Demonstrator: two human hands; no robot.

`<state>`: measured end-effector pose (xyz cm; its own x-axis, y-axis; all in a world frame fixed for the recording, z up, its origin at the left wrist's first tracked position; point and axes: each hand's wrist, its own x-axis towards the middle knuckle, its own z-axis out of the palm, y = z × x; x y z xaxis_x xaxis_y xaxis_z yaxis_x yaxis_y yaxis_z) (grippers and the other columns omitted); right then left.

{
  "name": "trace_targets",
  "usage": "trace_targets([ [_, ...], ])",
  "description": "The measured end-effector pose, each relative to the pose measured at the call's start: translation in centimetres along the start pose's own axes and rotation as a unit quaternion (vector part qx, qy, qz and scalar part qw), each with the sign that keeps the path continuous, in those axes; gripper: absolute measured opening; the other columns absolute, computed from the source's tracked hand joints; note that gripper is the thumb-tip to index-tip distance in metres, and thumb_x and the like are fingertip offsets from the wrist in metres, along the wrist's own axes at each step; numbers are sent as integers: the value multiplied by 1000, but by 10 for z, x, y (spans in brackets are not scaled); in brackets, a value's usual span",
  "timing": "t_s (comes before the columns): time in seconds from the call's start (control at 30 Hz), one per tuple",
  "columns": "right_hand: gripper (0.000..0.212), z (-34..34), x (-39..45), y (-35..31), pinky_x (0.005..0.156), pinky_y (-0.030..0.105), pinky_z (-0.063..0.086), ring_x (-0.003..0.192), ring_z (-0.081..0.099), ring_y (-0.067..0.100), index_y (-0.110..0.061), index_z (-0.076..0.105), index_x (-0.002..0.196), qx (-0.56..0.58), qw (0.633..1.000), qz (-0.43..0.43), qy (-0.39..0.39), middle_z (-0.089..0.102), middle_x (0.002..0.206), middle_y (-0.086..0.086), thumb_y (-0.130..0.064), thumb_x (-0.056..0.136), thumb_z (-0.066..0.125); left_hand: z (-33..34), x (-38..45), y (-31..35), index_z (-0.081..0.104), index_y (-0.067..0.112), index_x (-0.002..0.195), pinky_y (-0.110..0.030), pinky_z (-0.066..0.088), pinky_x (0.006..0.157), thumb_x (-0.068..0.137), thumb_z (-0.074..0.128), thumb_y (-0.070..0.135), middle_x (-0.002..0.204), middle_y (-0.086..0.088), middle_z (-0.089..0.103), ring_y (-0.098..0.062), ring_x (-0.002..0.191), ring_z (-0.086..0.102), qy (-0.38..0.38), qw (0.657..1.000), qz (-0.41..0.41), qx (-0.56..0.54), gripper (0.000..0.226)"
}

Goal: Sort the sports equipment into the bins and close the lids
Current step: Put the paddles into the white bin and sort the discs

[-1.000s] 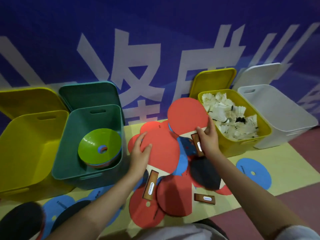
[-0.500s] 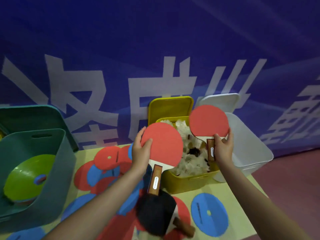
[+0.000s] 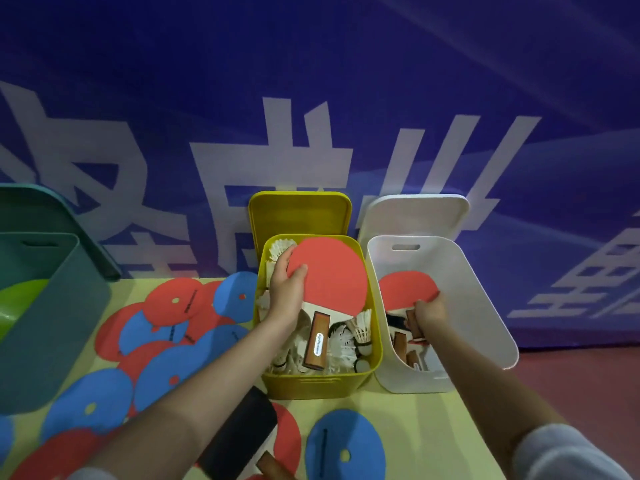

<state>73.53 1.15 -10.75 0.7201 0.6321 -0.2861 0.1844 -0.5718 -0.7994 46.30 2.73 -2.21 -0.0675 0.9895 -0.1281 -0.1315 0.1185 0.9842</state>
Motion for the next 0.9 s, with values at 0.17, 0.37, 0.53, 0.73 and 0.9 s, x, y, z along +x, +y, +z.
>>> trace_targets([
  [0.17,50,18,9,29,73,34,38,103,59,41,-7,31,138,-102,994,4,-41,60,117,21,-15,92,49,11,20,0,47,25,137,-21,50,74,97,49,12,125,3,55,-14,106,58,22,1000,-4,21,42],
  [0.37,47,19,20,35,99,43,38,124,39,37,-5,40,130,-252,966,58,-25,44,131,21,-23,88,51,34,34,-11,48,28,135,-32,51,88,97,50,13,128,2,56,-16,111,57,-12,999,-3,40,41],
  [0.53,40,15,-14,-16,93,42,48,114,56,31,-15,51,130,36,993,-102,-36,61,119,12,-37,97,46,60,28,-12,47,33,134,-33,50,91,97,51,15,124,7,56,-11,110,57,-45,999,16,20,42],
  [0.73,54,-13,-38,-51,95,44,51,112,61,20,-28,56,126,296,946,-69,-114,63,122,-2,-63,85,51,98,18,-8,41,26,140,-30,47,94,100,45,18,129,7,52,-11,113,54,-99,994,22,26,41],
  [0.9,49,-38,-21,-45,82,36,56,101,65,22,-18,50,134,284,948,-103,-101,63,119,6,-23,88,66,95,15,-1,37,27,143,-30,48,88,102,39,25,114,11,55,-5,95,56,-180,975,18,126,41],
])
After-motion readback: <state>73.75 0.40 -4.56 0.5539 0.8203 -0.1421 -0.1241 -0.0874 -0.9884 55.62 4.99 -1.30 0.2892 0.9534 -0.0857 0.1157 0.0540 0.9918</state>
